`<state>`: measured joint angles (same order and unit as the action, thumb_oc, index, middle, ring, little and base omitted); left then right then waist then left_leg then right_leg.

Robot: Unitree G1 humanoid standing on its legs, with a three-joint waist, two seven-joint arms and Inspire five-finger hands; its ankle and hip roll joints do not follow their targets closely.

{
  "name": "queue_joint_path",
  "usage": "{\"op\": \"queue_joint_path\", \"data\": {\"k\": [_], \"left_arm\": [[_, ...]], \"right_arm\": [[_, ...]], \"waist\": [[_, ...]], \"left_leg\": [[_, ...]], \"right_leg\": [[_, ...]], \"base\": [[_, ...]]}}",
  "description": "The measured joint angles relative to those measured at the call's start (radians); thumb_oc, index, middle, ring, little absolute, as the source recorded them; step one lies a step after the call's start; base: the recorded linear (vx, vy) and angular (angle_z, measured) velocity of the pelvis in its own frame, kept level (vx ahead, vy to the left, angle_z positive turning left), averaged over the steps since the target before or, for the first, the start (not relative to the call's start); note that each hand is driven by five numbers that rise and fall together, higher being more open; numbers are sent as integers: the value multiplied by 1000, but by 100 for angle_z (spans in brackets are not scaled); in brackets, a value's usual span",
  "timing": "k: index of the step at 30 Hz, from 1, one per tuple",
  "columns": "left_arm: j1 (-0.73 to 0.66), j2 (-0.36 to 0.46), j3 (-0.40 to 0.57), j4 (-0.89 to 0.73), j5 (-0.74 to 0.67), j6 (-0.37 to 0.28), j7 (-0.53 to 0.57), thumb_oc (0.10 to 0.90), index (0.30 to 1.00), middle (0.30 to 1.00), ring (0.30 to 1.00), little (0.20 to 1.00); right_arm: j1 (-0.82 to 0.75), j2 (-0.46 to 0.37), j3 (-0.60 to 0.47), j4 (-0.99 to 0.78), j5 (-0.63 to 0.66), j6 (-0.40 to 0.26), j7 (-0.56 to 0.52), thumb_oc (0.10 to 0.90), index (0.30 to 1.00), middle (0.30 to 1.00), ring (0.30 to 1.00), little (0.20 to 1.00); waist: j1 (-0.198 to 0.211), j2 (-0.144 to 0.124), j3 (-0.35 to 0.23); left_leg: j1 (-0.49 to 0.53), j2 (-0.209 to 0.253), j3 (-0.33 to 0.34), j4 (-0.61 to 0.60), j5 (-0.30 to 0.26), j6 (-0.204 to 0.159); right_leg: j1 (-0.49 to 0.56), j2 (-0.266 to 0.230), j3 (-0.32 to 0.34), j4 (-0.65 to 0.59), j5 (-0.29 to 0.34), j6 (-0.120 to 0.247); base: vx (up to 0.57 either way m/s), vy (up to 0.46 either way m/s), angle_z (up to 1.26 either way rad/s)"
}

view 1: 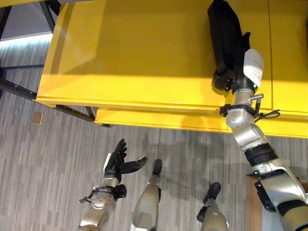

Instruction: Move parts from the plastic box to the shelf.

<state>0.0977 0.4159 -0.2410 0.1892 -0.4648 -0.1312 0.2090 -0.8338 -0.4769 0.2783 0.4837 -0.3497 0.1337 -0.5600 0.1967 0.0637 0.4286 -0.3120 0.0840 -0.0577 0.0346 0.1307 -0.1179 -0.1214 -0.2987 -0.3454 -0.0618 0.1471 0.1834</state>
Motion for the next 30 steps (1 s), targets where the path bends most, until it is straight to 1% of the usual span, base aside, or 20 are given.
{"op": "queue_joint_path", "data": {"k": [1,2,3,4,9,12,13,14,18,21,26,28,30], "left_arm": [[0,0,0,0,0,0,0,900,1000,1000,1000,1000],[0,0,0,0,0,0,0,900,1000,1000,1000,1000],[-1,0,0,0,0,0,0,900,1000,1000,1000,1000],[-1,0,0,0,0,0,0,900,1000,1000,1000,1000],[-3,0,-1,3,0,0,2,900,1000,1000,1000,1000],[-5,0,-2,5,0,0,5,900,1000,1000,1000,1000],[-5,0,-2,5,0,0,5,900,1000,1000,1000,1000],[-5,0,-2,6,0,0,6,900,1000,1000,1000,1000],[-5,0,-1,6,0,0,16,900,1000,1000,1000,1000],[-6,0,-1,7,0,1,20,900,1000,1000,1000,1000],[-5,0,0,6,0,1,22,900,1000,1000,1000,1000],[-5,0,0,6,0,2,24,900,1000,1000,1000,1000],[-5,0,1,6,0,2,27,900,1000,1000,1000,1000]], "right_arm": [[0,0,0,0,0,0,0,400,300,300,300,300],[0,2,0,0,0,0,0,524,473,473,473,473],[0,3,0,0,0,0,-2,755,797,797,797,797],[0,6,0,0,2,0,-1,900,1000,1000,1000,1000],[-1,34,1,-12,55,-3,9,900,1000,1000,1000,1000],[3,62,3,-59,108,-10,29,900,1000,1000,1000,1000],[3,62,3,-59,108,-10,29,900,1000,1000,1000,1000],[3,79,3,-109,129,-25,32,900,1000,1000,1000,1000],[3,79,5,-210,156,-56,44,900,1000,1000,1000,1000],[4,78,5,-293,158,-75,58,900,1000,1000,1000,1000],[8,74,25,-407,154,-116,74,900,1000,1000,1000,1000],[14,71,26,-433,147,-121,74,900,1000,1000,1000,1000],[32,69,26,-513,121,-126,74,900,1000,1000,1000,1000]], "waist": [[0,0,0],[0,0,0],[0,0,0],[-1,0,0],[-3,0,0],[-4,-1,0],[-4,-1,0],[-3,-2,1],[-2,-12,7],[-3,-23,13],[-3,-28,16],[-5,-32,18],[-7,-33,19]], "left_leg": [[0,0,0,0,0,0],[0,0,0,0,0,0],[0,0,0,0,0,0],[0,0,0,0,0,0],[0,0,1,0,0,0],[-2,1,2,0,0,0],[-2,1,2,0,0,0],[-2,1,3,0,0,0],[-2,1,2,2,0,0],[-3,1,2,8,0,0],[-3,3,1,17,-1,1],[-5,3,1,20,-3,2],[-18,3,1,32,-4,3]], "right_leg": [[0,0,0,0,0,0],[0,0,0,0,0,0],[-1,0,0,0,0,0],[-1,0,0,0,0,0],[-2,0,2,0,0,0],[-6,0,4,2,0,0],[-6,0,4,2,0,0],[-7,0,4,3,0,0],[-7,0,4,6,0,0],[-7,0,7,11,-1,-1],[-9,0,10,24,-5,-8],[-11,-1,10,28,-7,-10],[-22,-1,12,33,-6,-9]], "base": [[0,0,0],[0,0,0],[0,0,0],[0,0,0],[0,0,0],[0,0,0],[0,0,0],[0,0,0],[0,0,0],[0,0,0],[0,0,0],[0,0,0],[-1,-6,-2]]}}
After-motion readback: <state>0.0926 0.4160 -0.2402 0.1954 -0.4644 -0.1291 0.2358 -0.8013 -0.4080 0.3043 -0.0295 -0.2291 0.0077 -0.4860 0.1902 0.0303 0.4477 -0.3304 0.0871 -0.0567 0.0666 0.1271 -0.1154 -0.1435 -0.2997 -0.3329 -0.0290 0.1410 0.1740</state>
